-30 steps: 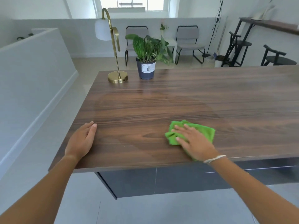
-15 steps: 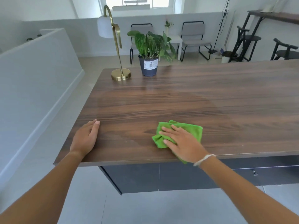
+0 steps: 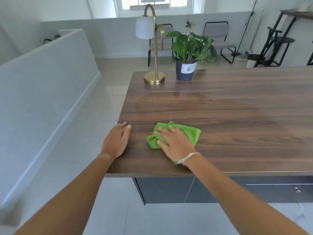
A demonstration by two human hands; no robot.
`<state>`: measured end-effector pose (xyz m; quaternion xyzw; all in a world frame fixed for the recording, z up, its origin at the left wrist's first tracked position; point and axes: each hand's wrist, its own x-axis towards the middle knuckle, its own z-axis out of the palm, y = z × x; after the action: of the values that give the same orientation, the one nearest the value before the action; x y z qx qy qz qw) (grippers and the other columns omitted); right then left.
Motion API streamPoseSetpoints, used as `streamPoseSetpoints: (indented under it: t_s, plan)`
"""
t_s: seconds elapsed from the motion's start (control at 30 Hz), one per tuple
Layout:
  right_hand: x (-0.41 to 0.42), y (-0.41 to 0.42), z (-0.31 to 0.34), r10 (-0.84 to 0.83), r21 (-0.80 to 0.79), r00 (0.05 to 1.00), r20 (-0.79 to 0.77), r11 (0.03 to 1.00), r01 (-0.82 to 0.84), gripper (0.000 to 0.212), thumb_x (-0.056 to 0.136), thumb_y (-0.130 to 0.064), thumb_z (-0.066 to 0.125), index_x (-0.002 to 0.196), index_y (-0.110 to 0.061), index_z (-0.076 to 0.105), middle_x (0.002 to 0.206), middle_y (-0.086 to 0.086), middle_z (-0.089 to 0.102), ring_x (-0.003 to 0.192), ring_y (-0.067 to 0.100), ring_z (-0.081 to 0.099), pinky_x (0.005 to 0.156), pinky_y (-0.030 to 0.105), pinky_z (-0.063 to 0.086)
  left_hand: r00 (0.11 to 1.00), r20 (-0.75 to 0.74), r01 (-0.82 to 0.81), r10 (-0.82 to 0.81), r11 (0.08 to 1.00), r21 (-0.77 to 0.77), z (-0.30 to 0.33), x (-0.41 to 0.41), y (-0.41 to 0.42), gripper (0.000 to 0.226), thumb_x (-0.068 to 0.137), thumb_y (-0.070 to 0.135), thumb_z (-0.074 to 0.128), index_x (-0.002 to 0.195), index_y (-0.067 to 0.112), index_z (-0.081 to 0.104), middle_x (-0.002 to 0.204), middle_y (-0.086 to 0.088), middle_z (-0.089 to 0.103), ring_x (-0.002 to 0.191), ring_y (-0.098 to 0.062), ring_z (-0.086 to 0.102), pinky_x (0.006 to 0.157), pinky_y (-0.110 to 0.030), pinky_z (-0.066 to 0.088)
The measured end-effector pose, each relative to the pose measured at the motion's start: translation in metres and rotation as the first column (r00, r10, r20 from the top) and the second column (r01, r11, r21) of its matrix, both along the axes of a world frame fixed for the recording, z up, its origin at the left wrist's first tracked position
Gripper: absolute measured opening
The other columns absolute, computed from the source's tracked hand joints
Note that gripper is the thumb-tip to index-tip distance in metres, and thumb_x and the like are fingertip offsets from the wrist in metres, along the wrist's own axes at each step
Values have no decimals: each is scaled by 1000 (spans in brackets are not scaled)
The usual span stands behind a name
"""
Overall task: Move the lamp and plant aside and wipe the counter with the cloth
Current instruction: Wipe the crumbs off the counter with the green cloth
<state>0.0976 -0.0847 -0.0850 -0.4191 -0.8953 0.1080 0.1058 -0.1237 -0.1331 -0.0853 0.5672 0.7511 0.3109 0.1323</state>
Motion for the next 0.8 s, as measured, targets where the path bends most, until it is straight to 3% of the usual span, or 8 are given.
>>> streamPoseSetpoints:
  t_s: [0.07,0.17,0.3,0.43,0.53,0.6,0.7,0.8]
  plan:
    - [-1,-30,-2,122,-26,992,-44,992,-123,44,96,-42,33,137,-30,40,151,-11,33,144,21,19,116,35,10,999,48,7,-7,1000,16,-3,-6,3,45,97,36,33,128,12,55,143,-3,46,136,-18,34,109,-26,18]
    - [40,-43,-9,177,-55,979,-97,982,-183,43,94,-45,33,135,-35,41,147,-21,28,142,9,12,117,29,7,993,117,12,-15,1000,25,-5,-11,6,47,97,39,32,129,13,53,144,-2,45,136,-17,34,110,-25,18]
    - [74,-1,-6,-5,-119,997,-73,993,-4,41,96,-39,37,137,-35,38,148,-21,24,144,14,14,117,31,8,981,193,1,-12,998,57,-7,-8,7,48,96,43,29,129,16,52,144,0,44,135,-16,35,107,-24,18]
    - [14,52,6,-218,-86,975,31,972,220,45,98,-37,33,141,-27,33,154,-6,26,145,26,15,117,36,11,973,231,-9,-13,995,95,-8,-10,9,50,97,41,29,130,11,51,145,-5,44,135,-18,35,106,-23,18]
    - [-59,40,1,-75,-69,996,41,995,78,45,97,-39,31,142,-29,32,154,-7,26,144,26,15,116,37,11,954,299,-23,-14,992,121,-9,-15,11,49,97,39,29,130,11,51,144,-4,44,135,-16,36,109,-21,19]
    - [-80,7,-5,88,-43,996,8,995,-87,44,97,-41,32,140,-30,35,153,-9,29,144,24,17,116,37,11,921,388,-55,-11,986,157,-10,-20,10,46,97,38,30,126,12,55,135,6,51,126,-7,43,104,-11,23]
    - [-52,-31,-10,210,-45,976,-58,976,-212,43,95,-45,32,137,-35,39,149,-20,27,143,12,13,117,30,7,869,494,-101,7,981,164,-11,-29,8,41,98,38,30,120,20,60,113,23,52,100,11,45,79,9,22]
    - [-1,-34,-10,183,-92,979,-86,977,-190,39,95,-45,33,134,-45,34,144,-30,21,142,4,8,117,25,5,853,522,-60,-10,991,117,-12,-34,12,44,97,42,29,125,21,56,118,19,49,108,5,44,84,2,23]
